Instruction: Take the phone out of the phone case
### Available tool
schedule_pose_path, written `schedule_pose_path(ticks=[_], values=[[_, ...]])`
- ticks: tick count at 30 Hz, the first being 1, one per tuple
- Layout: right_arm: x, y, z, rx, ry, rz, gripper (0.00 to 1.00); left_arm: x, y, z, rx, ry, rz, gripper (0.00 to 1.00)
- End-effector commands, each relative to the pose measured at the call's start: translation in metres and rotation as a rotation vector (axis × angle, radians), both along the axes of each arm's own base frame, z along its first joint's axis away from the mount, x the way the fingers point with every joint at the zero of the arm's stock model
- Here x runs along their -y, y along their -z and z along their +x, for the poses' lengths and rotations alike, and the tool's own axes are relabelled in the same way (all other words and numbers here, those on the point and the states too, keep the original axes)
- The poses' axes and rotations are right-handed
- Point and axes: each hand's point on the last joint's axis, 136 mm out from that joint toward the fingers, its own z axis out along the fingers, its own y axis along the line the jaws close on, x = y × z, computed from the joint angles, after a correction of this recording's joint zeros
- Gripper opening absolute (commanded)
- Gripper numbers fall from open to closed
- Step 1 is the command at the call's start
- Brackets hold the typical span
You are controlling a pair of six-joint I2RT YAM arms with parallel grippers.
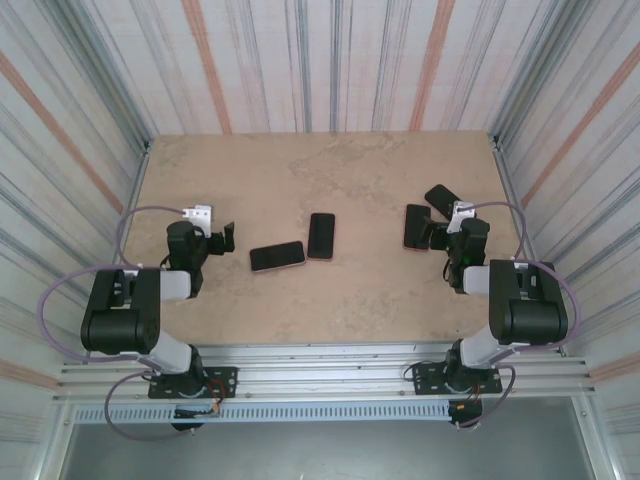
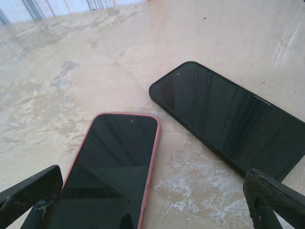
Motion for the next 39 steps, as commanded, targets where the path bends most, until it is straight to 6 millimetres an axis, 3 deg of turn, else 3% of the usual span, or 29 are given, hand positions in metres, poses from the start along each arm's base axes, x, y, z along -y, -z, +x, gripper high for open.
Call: schedule_pose_path(ticks=[1,16,28,32,36,39], values=[[0.002,-0.001,0.001,0.010,0.006,-0.014,0.99,-0.001,-0.004,0.002,0.017,-0.003,0.026,0.99],[0.002,0.000,0.000,0.009,0.006,-0.012,0.99,-0.001,-0.005,0.002,0.017,-0.003,0.025,0.99],[-0.009,-0.015,0.001,0.004,-0.083,0.018,0.99,0.005,-0.019,0.004,0.001,0.014,0.056,0.99],[-0.013,-0.025,-0.001,0.003,-0.103,0.014,0.99,0.004,-0.037,0.002,-0.017,-0.003,0.054,0.99],[-0.024,-0.043,-0.006,-0.008,-0.165,0.022,0.99,-0.014,-0.063,0.001,-0.135,-0.170,0.009,0.99],[-0.038,-0.063,-0.009,0.002,-0.230,0.032,0.99,-0.006,-0.069,-0.001,-0.233,-0.161,0.106,0.99]])
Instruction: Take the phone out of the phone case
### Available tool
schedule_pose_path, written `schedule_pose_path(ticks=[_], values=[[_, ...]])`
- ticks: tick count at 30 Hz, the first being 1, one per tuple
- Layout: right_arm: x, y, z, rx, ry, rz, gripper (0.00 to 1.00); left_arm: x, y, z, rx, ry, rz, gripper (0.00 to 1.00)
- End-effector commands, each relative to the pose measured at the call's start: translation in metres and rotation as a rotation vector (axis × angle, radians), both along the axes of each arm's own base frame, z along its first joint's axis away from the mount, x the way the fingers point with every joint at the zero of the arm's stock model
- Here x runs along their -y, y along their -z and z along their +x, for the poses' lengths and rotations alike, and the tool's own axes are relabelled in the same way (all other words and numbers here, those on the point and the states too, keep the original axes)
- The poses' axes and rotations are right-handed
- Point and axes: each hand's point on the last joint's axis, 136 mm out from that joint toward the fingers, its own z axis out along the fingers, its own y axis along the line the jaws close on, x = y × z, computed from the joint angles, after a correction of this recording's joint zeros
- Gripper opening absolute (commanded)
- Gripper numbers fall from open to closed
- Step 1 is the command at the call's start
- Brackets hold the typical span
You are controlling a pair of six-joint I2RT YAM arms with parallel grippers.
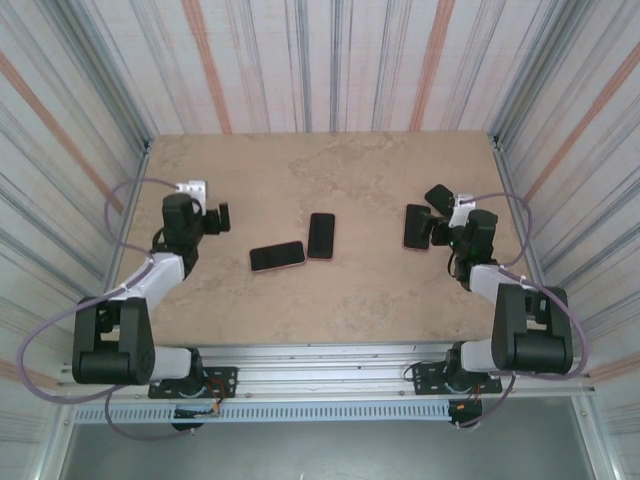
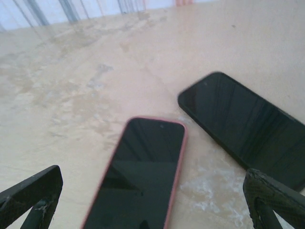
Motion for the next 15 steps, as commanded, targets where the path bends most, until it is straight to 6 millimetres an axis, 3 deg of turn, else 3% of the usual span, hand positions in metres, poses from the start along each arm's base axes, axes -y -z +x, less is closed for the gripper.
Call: schedule_pose_path(ticks=[1,4,8,15], values=[[-0.022,-0.022,-0.005,-0.004,-0.109,0.000,0.99,0.002,0.012,-0.021,-0.211,-0.032,0.086,0.99],[-0.041,-0.034,-0.011,-0.021,-0.178,-0.002,0.99,0.029,0.011,-0.027,-0.282,0.137,0.084,0.99],[-0.068,-0.044,-0.023,-0.068,-0.265,0.003,0.99,0.081,0.000,-0.047,-0.296,0.509,0.066,0.99],[-0.123,-0.053,-0.056,-0.172,-0.460,0.037,0.99,0.122,0.004,-0.082,-0.390,0.962,0.115,0.99]])
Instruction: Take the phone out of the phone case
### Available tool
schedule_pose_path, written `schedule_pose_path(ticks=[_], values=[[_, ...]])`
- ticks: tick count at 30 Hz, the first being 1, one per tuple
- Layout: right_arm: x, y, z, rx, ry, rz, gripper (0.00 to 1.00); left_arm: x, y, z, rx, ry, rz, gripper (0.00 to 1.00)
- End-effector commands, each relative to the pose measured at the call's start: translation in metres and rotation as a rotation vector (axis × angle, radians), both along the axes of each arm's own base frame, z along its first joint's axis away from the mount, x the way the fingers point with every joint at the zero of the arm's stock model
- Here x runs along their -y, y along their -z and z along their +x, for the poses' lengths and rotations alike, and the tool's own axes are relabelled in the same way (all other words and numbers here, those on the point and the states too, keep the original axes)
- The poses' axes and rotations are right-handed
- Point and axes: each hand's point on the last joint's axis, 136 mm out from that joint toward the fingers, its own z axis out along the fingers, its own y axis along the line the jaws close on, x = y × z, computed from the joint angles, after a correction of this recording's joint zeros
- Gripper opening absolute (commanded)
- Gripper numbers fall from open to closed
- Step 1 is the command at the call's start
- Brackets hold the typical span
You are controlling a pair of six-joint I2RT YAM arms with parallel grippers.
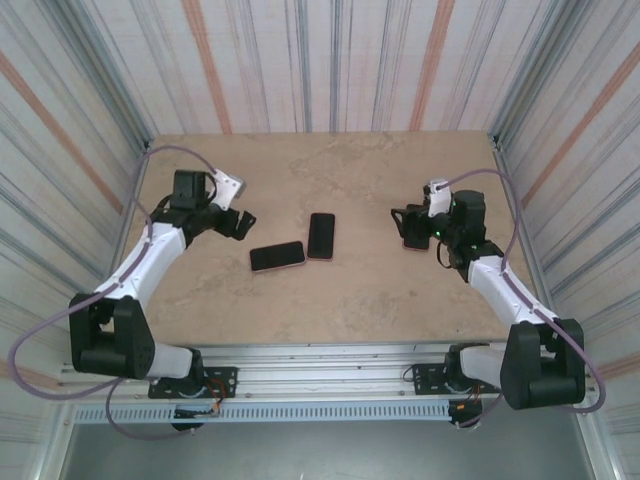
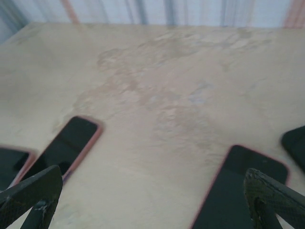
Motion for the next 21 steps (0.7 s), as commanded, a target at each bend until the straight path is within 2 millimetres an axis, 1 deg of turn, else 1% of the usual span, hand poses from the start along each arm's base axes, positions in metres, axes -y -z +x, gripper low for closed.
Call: schedule_pose_path(ticks=[1,4,7,10,13,15,17,19,21], values=[[-0.027,0.001,-0.027,-0.097,-0.125,0.008,0.99,0.031,0.004,-0.040,-0.080,0.345,-0.006,0.99],[-0.046,-0.003,-0.039,-0.144,-0.201,0.019,0.99,0.038,0.010,-0.045,-0.109,0.430,0.017,0.99],[-0.063,-0.004,-0.049,-0.190,-0.259,0.020,0.99,0.046,0.028,-0.050,-0.153,0.485,0.068,0.99],[-0.077,0.000,-0.058,-0.228,-0.294,0.007,0.99,0.056,0.047,-0.051,-0.176,0.519,0.121,0.99],[-0.088,0.006,-0.064,-0.239,-0.306,-0.001,0.99,0.062,0.062,-0.042,-0.140,0.540,0.171,0.99],[-0.094,0.010,-0.069,-0.251,-0.317,0.006,0.99,0.062,0.073,-0.034,-0.120,0.544,0.221,0.99],[-0.102,0.015,-0.074,-0.266,-0.332,-0.005,0.99,0.062,0.080,-0.028,-0.124,0.552,0.248,0.99],[-0.106,0.020,-0.077,-0.274,-0.333,-0.022,0.99,0.065,0.085,-0.027,-0.132,0.563,0.251,0.99],[-0.109,0.026,-0.079,-0.286,-0.334,-0.041,0.99,0.065,0.095,-0.028,-0.135,0.589,0.282,0.99]])
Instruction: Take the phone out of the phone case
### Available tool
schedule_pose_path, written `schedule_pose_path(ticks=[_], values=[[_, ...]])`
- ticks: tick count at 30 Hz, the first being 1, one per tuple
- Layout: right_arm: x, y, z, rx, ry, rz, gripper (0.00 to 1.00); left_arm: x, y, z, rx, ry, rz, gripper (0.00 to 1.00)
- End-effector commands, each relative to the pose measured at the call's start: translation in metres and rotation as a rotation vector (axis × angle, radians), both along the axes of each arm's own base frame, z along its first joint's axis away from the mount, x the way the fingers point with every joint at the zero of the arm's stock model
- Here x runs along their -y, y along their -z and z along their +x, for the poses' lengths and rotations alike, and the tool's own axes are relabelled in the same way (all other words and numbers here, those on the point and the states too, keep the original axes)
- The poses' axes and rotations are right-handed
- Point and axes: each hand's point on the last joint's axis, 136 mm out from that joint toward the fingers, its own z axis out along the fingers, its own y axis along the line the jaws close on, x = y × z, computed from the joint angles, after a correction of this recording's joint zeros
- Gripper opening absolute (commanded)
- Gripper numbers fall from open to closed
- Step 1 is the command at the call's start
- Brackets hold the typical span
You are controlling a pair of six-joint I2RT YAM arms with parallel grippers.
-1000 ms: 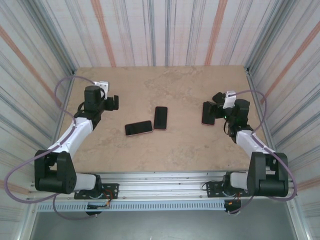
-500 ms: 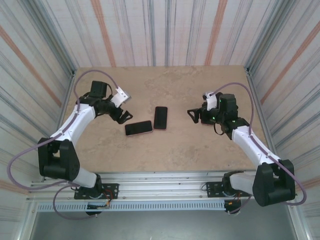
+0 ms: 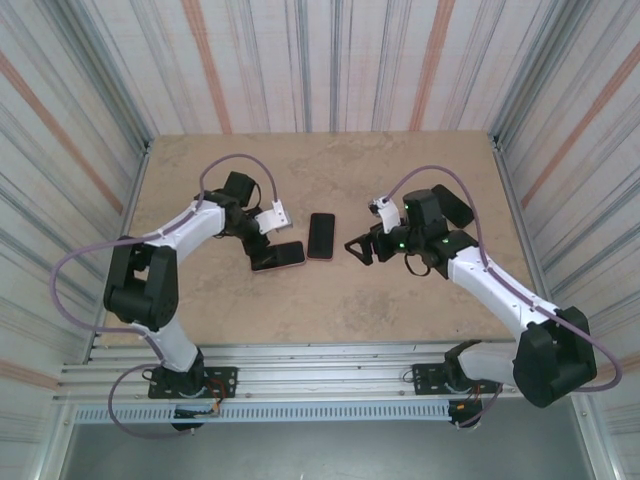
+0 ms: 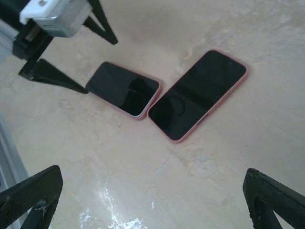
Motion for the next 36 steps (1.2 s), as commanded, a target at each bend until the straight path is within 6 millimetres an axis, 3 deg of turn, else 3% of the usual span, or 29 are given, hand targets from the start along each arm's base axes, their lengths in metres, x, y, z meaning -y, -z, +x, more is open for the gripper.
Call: schedule_pose_path(ticks=[1,17,31,36], values=[[-0.001,0.020,-0.008,-0.061,0.015,-0.057,0.99,0.000,0.014,0.006,0.042,0.064,0.067,0.99],[0.001,0.039,-0.020,-0.083,0.016,-0.119,0.99,0.004,0.046,0.001,0.030,0.130,0.147,0.99],[0.003,0.043,-0.023,-0.099,0.028,-0.114,0.99,0.001,0.071,-0.008,0.020,0.168,0.224,0.98],[-0.001,0.043,-0.027,-0.124,0.027,-0.081,0.99,0.000,0.076,-0.003,0.030,0.156,0.244,0.91]])
